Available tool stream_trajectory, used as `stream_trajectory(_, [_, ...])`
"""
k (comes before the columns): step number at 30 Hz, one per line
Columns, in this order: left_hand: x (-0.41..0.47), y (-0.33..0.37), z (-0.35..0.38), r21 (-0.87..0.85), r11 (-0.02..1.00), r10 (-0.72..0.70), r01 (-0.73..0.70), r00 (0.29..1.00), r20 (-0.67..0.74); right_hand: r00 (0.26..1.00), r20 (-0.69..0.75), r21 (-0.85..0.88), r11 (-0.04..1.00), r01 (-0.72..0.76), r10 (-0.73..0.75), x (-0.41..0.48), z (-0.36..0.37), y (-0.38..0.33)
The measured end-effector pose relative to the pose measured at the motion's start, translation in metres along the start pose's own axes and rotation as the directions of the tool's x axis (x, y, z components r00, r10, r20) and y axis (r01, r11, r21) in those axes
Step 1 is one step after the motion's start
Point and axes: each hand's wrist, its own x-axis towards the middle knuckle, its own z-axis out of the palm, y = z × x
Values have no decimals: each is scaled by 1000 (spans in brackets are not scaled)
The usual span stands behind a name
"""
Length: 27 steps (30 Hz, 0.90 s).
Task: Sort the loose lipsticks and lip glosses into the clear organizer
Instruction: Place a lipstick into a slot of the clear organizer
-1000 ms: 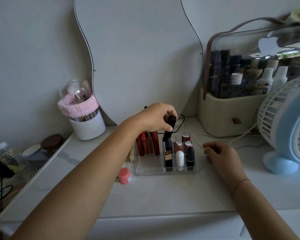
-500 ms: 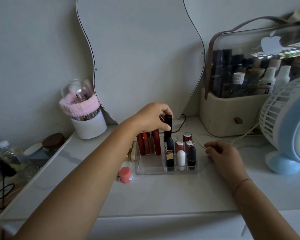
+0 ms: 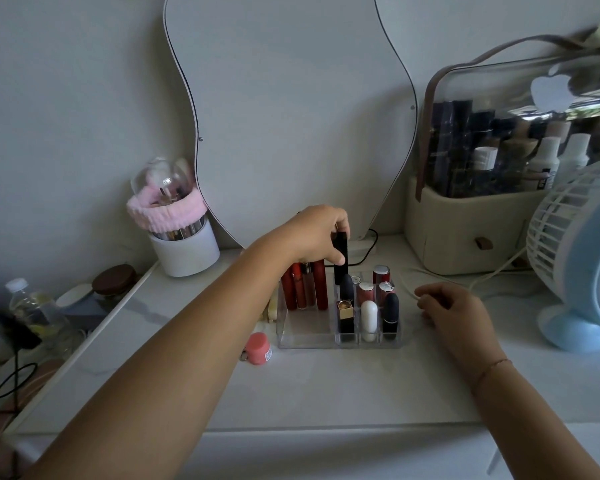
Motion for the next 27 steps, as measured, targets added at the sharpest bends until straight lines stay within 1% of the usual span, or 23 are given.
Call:
stream_trajectory(3, [0, 1, -2, 15, 1000, 12, -12, 1000, 10, 1000, -1, 5, 1000, -2, 2, 0, 0, -1])
stream_trajectory(8, [-3, -3, -2, -70, 997, 18, -17, 1000, 9, 1000, -2, 13, 1000, -2, 2, 0, 0, -2])
stream_trajectory(12, [-2, -7, 2, -99, 995, 35, -31, 999, 33, 1000, 1, 12, 1000, -4, 3, 0, 0, -1])
stream_trajectory(17, [-5, -12, 7, -47, 994, 100, -98, 993, 58, 1000, 2, -7, 1000, -9, 9, 1, 0, -1])
stream_trajectory(23, [-7, -14, 11, -5, 993, 120, -120, 991, 50, 1000, 9, -6, 1000, -12, 13, 1, 1, -1])
stream_trajectory(27, [-7, -14, 3, -43, 993, 114, -113, 993, 24, 1000, 14, 15, 1000, -21, 20, 1, 1, -1])
